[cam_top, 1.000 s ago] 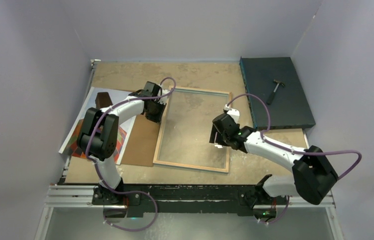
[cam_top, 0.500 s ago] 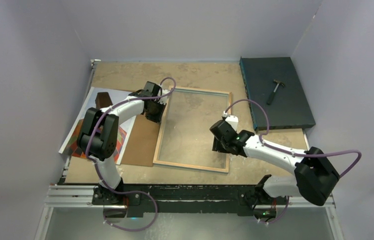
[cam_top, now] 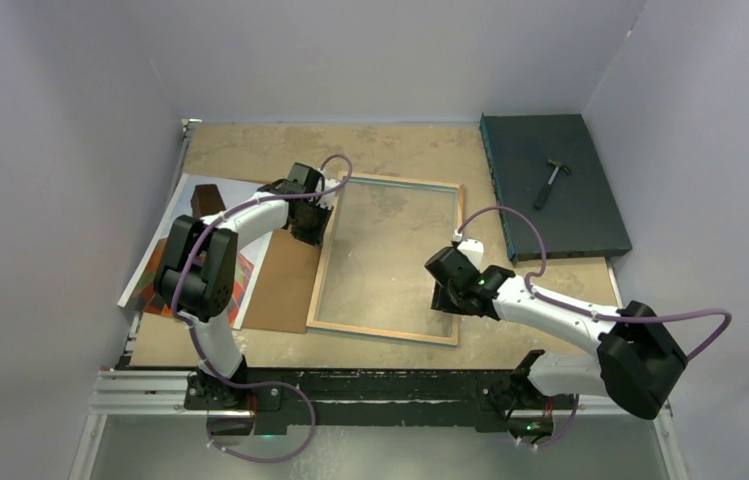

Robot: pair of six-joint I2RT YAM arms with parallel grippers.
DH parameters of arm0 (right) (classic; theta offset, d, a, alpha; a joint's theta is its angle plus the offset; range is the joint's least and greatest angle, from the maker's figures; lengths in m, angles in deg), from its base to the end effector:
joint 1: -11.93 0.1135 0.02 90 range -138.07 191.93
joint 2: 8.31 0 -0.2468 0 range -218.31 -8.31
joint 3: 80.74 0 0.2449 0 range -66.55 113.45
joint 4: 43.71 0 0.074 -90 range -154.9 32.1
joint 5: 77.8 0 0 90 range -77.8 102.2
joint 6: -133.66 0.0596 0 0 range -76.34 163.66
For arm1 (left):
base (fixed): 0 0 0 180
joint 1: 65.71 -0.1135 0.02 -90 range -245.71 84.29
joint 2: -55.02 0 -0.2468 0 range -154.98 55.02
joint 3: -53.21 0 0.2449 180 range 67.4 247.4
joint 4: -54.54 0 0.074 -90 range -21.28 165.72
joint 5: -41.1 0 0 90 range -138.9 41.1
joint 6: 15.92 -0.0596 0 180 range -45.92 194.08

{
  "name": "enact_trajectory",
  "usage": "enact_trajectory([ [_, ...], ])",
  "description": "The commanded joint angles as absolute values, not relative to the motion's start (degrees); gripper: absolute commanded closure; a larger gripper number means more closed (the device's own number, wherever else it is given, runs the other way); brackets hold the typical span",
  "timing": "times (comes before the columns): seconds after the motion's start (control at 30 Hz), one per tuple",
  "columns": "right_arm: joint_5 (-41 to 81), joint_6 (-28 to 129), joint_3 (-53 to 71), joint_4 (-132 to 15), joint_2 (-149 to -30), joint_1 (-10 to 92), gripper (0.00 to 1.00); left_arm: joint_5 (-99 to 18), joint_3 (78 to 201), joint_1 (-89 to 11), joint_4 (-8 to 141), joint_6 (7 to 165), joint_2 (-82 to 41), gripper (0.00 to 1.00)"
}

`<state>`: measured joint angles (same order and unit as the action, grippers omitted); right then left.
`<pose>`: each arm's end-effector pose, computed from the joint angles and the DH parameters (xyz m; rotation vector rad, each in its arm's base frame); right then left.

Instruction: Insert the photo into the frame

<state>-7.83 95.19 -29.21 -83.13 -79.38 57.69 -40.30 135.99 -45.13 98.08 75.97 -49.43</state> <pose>0.1805 0.1561 0.1537 0.2501 2.5095 0.2312 0.3385 -0.1366 0.1414 0.4876 2.6853 -0.3181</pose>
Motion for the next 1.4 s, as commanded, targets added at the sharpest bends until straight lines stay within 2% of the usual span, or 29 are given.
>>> enact_trajectory([
  [0.0, -6.00, 96.50, -30.87, -83.01, -79.63, 58.20, 0.54, -39.41, 136.22, -45.58, 97.11, 75.57, -46.56, 1.00],
  [0.67, -6.52, 95.01, -29.86, -81.60, -78.52, 59.90, 0.58, -39.31, 136.32, -45.58, 97.28, 75.77, -46.48, 1.00],
  [0.8, -7.22, 95.00, -29.76, -82.57, -79.18, 60.15, 0.62, -39.41, 136.27, -45.58, 97.28, 75.64, -46.45, 1.00],
  [1.37, -9.10, 97.05, -30.54, -84.44, -82.74, 60.20, 0.62, -39.42, 135.96, -45.66, 96.93, 75.91, -46.32, 1.00],
])
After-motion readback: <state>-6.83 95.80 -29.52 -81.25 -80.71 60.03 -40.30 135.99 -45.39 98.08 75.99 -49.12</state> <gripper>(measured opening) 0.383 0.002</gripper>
